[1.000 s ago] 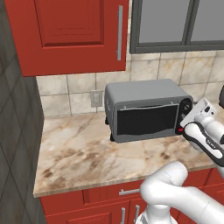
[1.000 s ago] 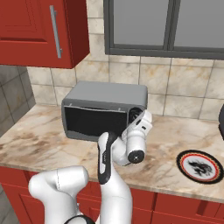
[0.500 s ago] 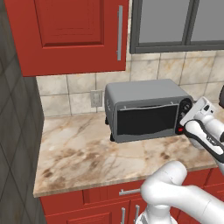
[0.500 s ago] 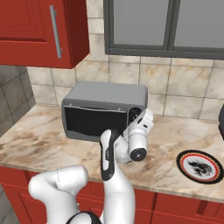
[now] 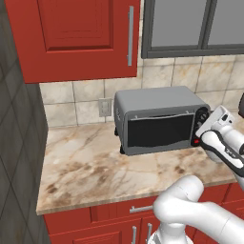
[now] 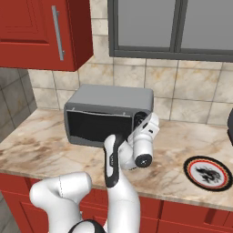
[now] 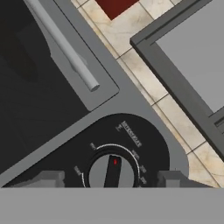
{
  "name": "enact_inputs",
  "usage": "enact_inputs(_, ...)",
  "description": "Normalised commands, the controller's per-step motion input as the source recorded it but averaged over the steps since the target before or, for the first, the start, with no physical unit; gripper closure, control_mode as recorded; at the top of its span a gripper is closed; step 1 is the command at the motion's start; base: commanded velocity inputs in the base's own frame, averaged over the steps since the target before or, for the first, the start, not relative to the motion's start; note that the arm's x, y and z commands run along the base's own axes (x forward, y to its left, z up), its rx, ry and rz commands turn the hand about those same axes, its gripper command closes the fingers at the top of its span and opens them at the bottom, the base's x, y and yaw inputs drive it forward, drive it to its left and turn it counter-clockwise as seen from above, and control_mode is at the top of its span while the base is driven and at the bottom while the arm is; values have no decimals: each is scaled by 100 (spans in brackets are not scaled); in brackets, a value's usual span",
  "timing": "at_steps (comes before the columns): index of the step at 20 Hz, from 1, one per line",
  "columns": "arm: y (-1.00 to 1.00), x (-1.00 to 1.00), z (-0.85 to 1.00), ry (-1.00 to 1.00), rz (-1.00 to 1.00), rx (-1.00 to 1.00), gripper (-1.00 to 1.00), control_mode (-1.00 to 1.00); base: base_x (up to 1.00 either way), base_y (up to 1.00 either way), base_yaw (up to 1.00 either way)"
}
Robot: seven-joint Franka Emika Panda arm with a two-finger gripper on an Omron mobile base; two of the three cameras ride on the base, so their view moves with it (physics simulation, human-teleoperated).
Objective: Pull the toaster oven rack outwards. Pick up the baguette from the plate and place it on the toaster oven rack. Close the toaster oven door fully and set the temperature to the lowest setting.
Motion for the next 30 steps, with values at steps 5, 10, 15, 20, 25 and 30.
enact_inputs(5, 0, 0, 0, 0, 0, 0, 100, -100, 0, 0, 0)
enact_inputs(10, 0, 0, 0, 0, 0, 0, 100, -100, 0, 0, 0)
enact_inputs(15, 0, -1, 0, -3, 0, 0, 100, -100, 0, 0, 0)
enact_inputs(20, 1, 0, 0, 0, 0, -11, 100, -100, 0, 0, 0)
enact_inputs(25, 0, 0, 0, -5, 0, -18, 100, -100, 0, 0, 0)
enact_inputs(30, 0, 0, 0, -10, 0, -16, 100, -100, 0, 0, 0)
